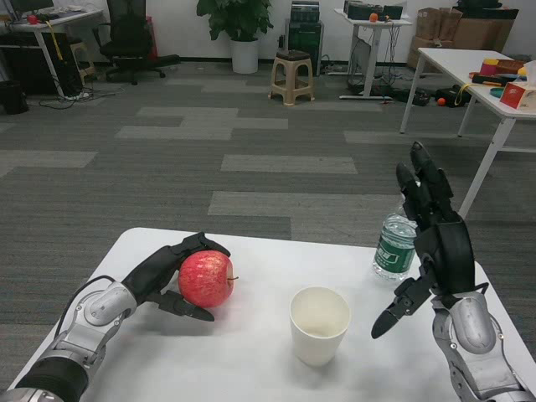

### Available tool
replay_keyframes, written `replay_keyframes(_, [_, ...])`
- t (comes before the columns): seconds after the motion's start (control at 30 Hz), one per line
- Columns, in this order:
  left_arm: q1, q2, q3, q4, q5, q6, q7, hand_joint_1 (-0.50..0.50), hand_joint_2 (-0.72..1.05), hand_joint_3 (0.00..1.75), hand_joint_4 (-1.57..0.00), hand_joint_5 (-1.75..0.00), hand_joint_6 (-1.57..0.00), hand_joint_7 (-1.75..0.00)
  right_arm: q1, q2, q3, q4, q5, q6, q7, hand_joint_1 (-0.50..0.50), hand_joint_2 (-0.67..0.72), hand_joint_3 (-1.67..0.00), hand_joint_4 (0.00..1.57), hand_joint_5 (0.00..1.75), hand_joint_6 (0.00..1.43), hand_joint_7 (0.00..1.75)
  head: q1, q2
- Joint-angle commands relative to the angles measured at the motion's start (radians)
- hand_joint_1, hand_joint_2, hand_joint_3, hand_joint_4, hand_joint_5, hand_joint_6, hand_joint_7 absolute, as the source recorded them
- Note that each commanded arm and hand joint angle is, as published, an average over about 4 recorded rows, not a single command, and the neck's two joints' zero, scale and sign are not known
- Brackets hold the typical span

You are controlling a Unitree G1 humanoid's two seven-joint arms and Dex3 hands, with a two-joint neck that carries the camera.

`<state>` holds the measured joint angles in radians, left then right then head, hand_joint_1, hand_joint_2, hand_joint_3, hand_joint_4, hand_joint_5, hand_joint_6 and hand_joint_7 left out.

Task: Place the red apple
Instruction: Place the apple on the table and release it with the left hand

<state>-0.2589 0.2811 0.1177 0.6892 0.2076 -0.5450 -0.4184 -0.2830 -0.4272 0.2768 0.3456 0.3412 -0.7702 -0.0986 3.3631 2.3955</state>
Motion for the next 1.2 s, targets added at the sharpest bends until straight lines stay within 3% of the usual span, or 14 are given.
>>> replay_keyframes(0.03, [0.043,0.006,-0.015,0.043,0.063,0.062,-0.034,-0.44,1.05,0.33,0.00,-1.75,-0.86,-0.80,-0.025,0.004,0.004,0.004,0.009,0.002,-0.001,0.12,0.71,0.00,0.00,0.00,0.00,0.07,0.000,0.000])
replay_keyframes(0.17, [0.043,0.008,-0.013,0.043,0.082,0.072,-0.040,-0.46,1.05,0.22,0.00,-1.75,-0.82,-0.77,-0.025,0.003,0.005,0.004,0.009,0.002,-0.001,0.12,0.68,0.00,0.00,0.00,0.00,0.07,0.000,0.000])
replay_keyframes(0.4, [0.043,0.020,-0.010,0.038,0.134,0.082,-0.049,-0.47,1.05,0.09,0.00,-1.49,-0.79,-0.56,-0.025,0.002,0.005,0.004,0.009,0.002,-0.001,0.12,0.72,0.00,0.00,0.00,0.00,0.07,0.005,0.001])
replay_keyframes(0.47, [0.043,0.023,-0.011,0.035,0.149,0.085,-0.050,-0.48,1.05,0.09,0.00,-1.44,-0.68,-0.54,-0.025,0.002,0.005,0.004,0.009,0.002,-0.001,0.14,0.72,0.00,0.00,0.00,0.00,0.07,0.004,0.002])
replay_keyframes(0.57, [0.044,0.026,-0.012,0.031,0.169,0.089,-0.051,-0.48,1.05,0.09,0.00,-1.44,-0.48,-0.49,-0.025,0.002,0.007,0.004,0.009,0.002,-0.001,0.14,0.72,0.00,0.00,0.00,0.00,0.07,0.002,0.001])
replay_keyframes(0.73, [0.053,0.044,-0.028,0.012,0.187,0.111,-0.051,-0.50,1.05,0.00,0.00,-1.46,-0.29,-0.42,-0.025,-0.002,0.012,0.003,0.011,0.002,-0.001,0.15,0.71,0.00,0.00,0.00,0.00,0.07,0.007,0.001])
replay_keyframes(1.0, [0.064,0.091,-0.060,-0.038,0.188,0.163,-0.058,-0.49,1.05,0.00,0.00,-1.44,-0.16,-0.35,-0.025,-0.005,0.019,0.002,0.013,0.002,-0.001,0.15,0.72,0.00,0.00,0.00,0.00,0.07,0.021,0.003])
replay_keyframes(1.2, [0.073,0.124,-0.079,-0.084,0.181,0.199,-0.070,-0.48,0.91,0.00,0.00,-1.44,-0.10,-0.28,-0.023,-0.007,0.019,0.000,0.015,0.001,-0.001,0.12,0.72,0.00,0.00,0.00,0.00,0.07,0.041,0.000])
